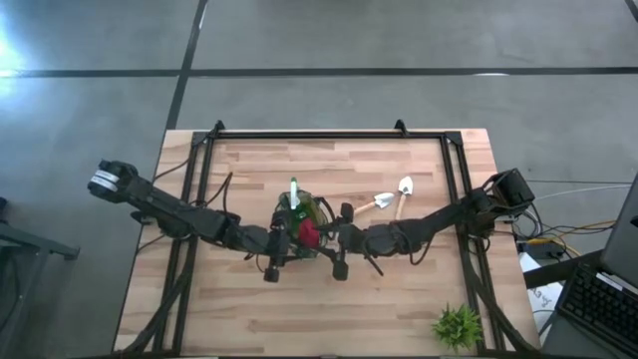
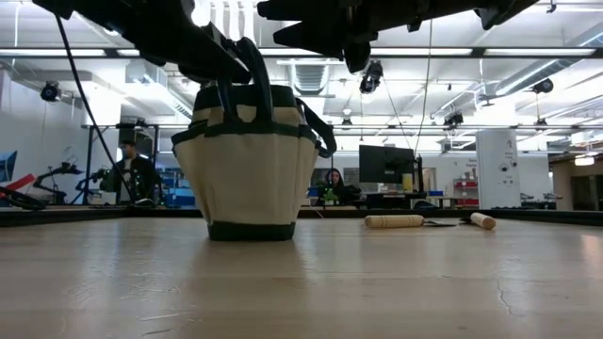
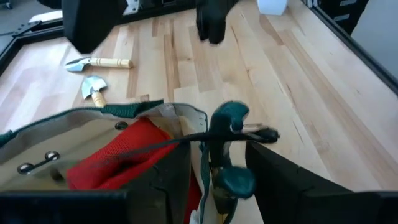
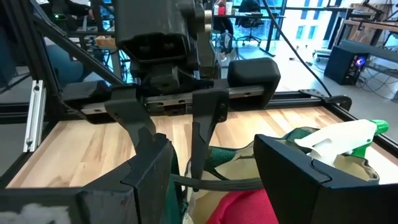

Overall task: Pick & Place Garden tools in Gardening bag
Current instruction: Put the green shear scissors into the gardening bag, then put the right brown trowel into the gardening bag

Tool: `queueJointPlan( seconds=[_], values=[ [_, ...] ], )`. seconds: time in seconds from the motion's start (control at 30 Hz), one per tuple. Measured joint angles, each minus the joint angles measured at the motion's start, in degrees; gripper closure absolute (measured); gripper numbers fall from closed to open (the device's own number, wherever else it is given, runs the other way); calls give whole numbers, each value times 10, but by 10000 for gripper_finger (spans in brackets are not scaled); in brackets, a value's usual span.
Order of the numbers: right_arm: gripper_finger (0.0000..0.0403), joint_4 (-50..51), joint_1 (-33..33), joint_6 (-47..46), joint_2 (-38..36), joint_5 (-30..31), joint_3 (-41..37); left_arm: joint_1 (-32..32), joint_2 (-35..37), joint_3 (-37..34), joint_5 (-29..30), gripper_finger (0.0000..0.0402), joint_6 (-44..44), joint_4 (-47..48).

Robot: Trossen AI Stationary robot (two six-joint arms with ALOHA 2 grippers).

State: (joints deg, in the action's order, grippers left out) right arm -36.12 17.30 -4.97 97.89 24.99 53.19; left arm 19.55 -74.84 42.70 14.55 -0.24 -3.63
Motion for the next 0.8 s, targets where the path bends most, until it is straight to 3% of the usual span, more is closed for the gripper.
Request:
queueJointPlan(
  seconds=[0.23,0.6,0.8],
  values=[
    [184,0,0,0,0,0,0,0,1,19,-1,237,-4,4],
    [184,0,0,0,0,0,0,0,1,32,-23,159,-37,72],
    [184,0,0,0,0,0,0,0,2,66,-32,145,-37,158]
  ],
)
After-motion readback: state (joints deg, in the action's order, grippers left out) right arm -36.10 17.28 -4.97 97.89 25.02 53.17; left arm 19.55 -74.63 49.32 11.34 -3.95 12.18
